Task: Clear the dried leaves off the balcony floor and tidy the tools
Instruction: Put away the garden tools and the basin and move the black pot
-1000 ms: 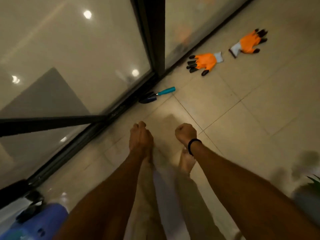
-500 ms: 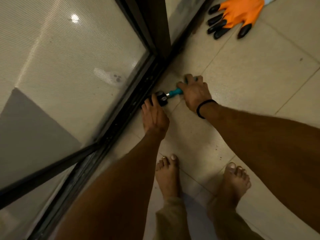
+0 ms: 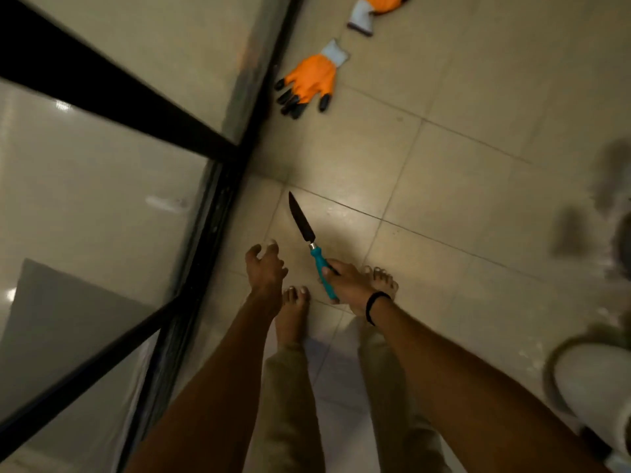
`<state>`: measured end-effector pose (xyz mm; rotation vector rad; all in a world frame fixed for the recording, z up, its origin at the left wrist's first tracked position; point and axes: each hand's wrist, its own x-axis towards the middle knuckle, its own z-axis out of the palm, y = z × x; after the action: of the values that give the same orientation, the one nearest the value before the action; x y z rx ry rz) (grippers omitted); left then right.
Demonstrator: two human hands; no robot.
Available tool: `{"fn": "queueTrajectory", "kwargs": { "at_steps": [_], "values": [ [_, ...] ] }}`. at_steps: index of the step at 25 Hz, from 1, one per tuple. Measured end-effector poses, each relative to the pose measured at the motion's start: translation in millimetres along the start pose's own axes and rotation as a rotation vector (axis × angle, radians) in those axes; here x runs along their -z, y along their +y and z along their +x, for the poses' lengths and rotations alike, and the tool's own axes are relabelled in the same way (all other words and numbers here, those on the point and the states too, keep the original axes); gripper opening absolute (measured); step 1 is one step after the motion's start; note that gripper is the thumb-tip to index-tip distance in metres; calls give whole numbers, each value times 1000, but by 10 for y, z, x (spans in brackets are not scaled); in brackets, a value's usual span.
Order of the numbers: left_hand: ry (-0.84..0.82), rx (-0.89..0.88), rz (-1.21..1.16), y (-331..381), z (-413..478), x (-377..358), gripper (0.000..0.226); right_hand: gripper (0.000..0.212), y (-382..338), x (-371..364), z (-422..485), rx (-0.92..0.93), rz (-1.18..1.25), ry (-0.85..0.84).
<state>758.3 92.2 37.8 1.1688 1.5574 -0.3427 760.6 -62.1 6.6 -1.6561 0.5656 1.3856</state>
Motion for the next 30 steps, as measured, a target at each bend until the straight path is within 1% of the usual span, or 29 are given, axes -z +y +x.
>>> {"fn": "queueTrajectory", "kwargs": {
  "at_steps": [2,5,7,9,11,13,15,17,20,22,24,26,28,30],
  "values": [
    [-76,-90,40,91,-360,-42,48,30,140,98,-427,-78,250,-42],
    [-334,-166,169,268,-689,-143,44,28,426,267,-1000,-63,542,-86],
    [-498,-241,335,359,-883,-218,35,27,654,326,-1363,-33,693,-135],
    [-586,-335,523,332,-1152,-339,20,27,964,356,-1719,9,858,-160],
    [-619,-404,650,181,-1407,-464,18,25,1285,377,-2032,54,1061,-92],
    [-629,-495,795,-69,-1633,-603,18,22,1670,400,-2284,93,1326,87],
    [-665,-566,962,-503,-1894,-806,14,14,2202,437,-2509,133,1577,285],
    [-719,-610,1092,-1032,-2170,-998,9,8,2787,430,-2662,136,1768,448],
    [-805,-693,1246,-2017,-2641,-1187,6,8,3773,262,-2899,153,2042,568],
    [-861,-751,1355,-2715,-2950,-1211,10,17,4411,62,-3114,160,2146,616],
    [-917,-772,1450,-3515,-3312,-1172,11,25,5115,-188,-3396,121,2259,701],
    [-993,-766,1537,-4303,-3706,-1113,7,20,5771,-405,-3685,76,2354,812],
    [-1061,-758,1626,-5088,-4020,-1086,11,17,6371,-579,-3982,44,2433,893],
    [-1119,-779,1708,-5860,-4310,-1099,15,20,6981,-733,-4151,33,2504,1000]
  ]
}}
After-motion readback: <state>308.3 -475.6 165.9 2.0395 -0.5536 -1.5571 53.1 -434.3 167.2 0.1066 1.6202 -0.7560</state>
